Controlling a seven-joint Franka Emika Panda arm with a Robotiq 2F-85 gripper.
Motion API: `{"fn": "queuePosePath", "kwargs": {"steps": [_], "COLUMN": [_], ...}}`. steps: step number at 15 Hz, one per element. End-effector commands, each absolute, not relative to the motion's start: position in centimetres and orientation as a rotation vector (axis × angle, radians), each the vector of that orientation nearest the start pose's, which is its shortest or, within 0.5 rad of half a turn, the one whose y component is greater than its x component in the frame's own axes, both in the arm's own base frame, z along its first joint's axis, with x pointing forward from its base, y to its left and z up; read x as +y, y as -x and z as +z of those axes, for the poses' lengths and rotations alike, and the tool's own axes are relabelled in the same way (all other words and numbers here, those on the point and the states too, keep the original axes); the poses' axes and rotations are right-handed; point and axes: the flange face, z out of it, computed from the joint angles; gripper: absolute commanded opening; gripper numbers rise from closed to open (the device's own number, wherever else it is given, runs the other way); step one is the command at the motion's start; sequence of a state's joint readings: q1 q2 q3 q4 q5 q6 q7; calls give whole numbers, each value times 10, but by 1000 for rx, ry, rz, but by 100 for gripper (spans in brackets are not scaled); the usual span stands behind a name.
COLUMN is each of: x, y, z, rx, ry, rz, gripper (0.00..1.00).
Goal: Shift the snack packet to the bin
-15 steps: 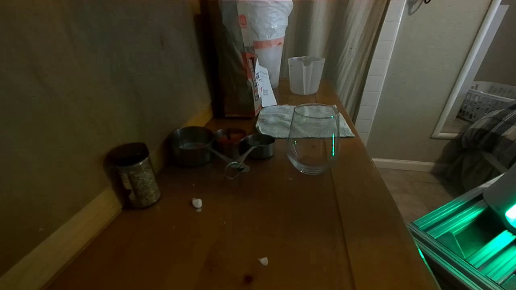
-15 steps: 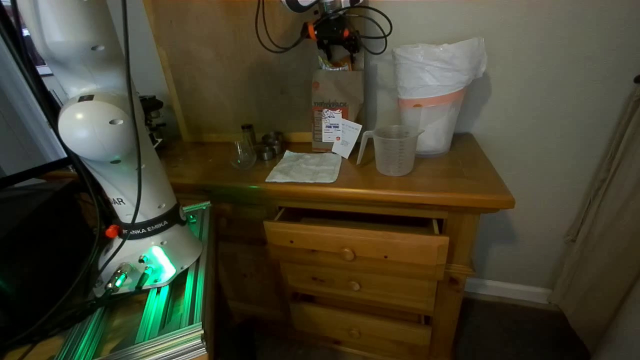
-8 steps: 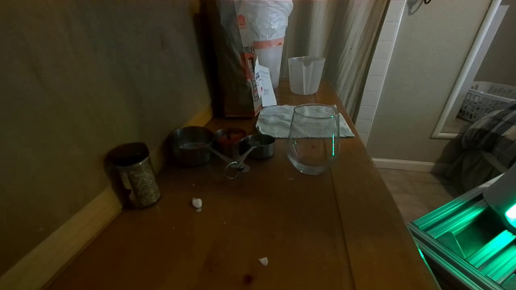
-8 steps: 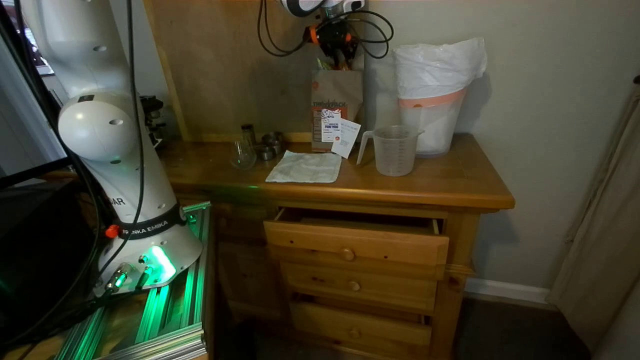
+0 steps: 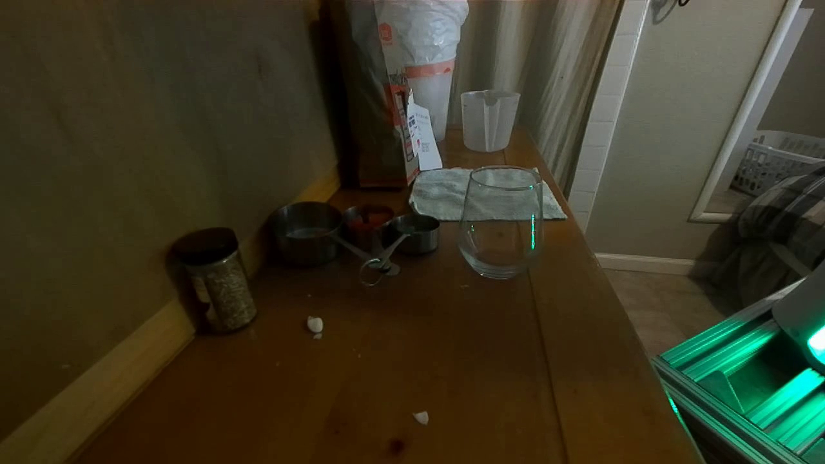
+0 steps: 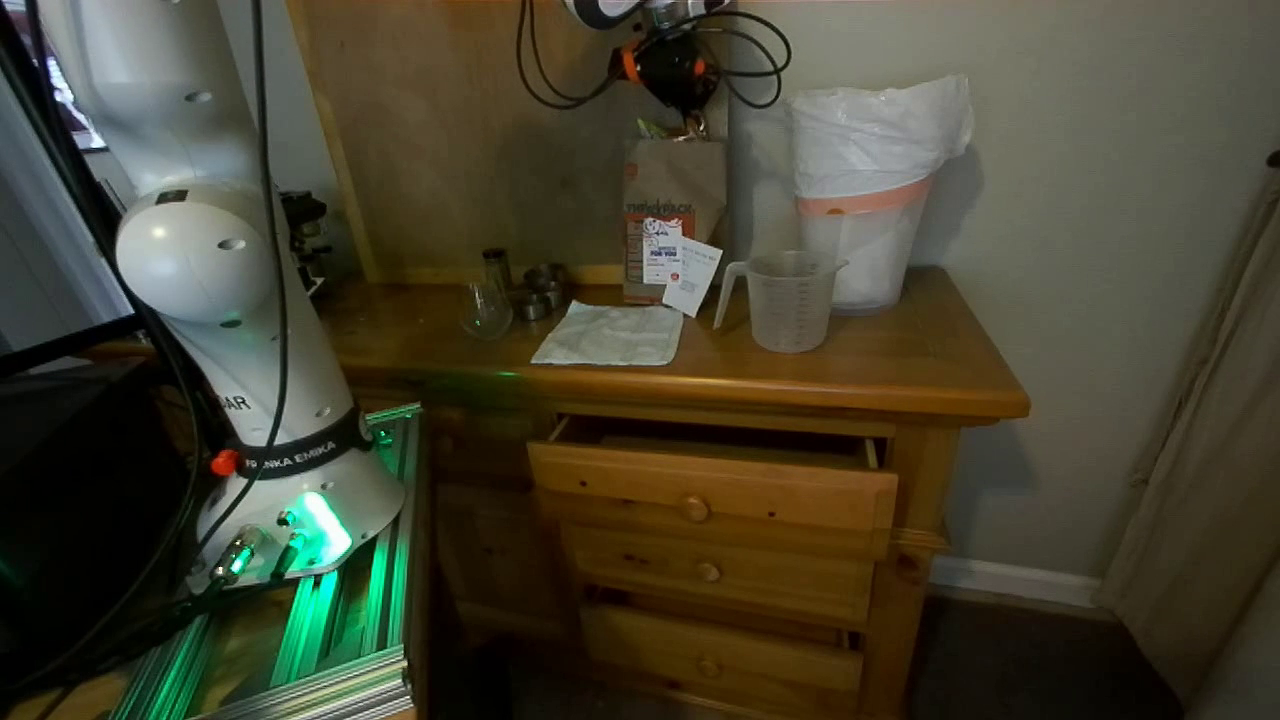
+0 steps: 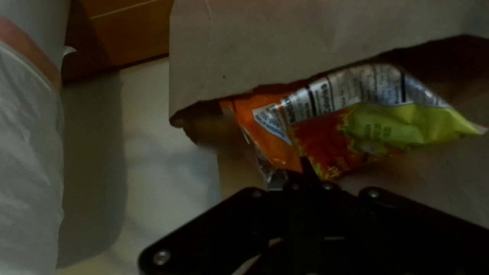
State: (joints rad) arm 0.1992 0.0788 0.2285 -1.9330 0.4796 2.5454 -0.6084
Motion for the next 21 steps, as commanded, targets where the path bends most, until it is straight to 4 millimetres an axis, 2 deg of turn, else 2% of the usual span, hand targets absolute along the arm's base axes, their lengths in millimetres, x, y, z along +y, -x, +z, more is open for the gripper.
{"fn": "queuePosePath", "kwargs": {"steps": [1, 4, 8, 10, 13, 16, 21], "x": [241, 232, 206, 192, 174, 156, 134], "y": [-558, -548, -534, -533, -546, -566, -611], "z": [537, 570, 630, 658, 686, 693, 665], "rx": [-934, -919, -866, -867, -903, -868, -809], "ry": [2534, 2534, 2578, 2613, 2663, 2711, 2836], "rz": [-850, -908, -1061, -1173, -1375, -1502, -1534], "gripper": [0, 0, 0, 0, 0, 0, 0]}}
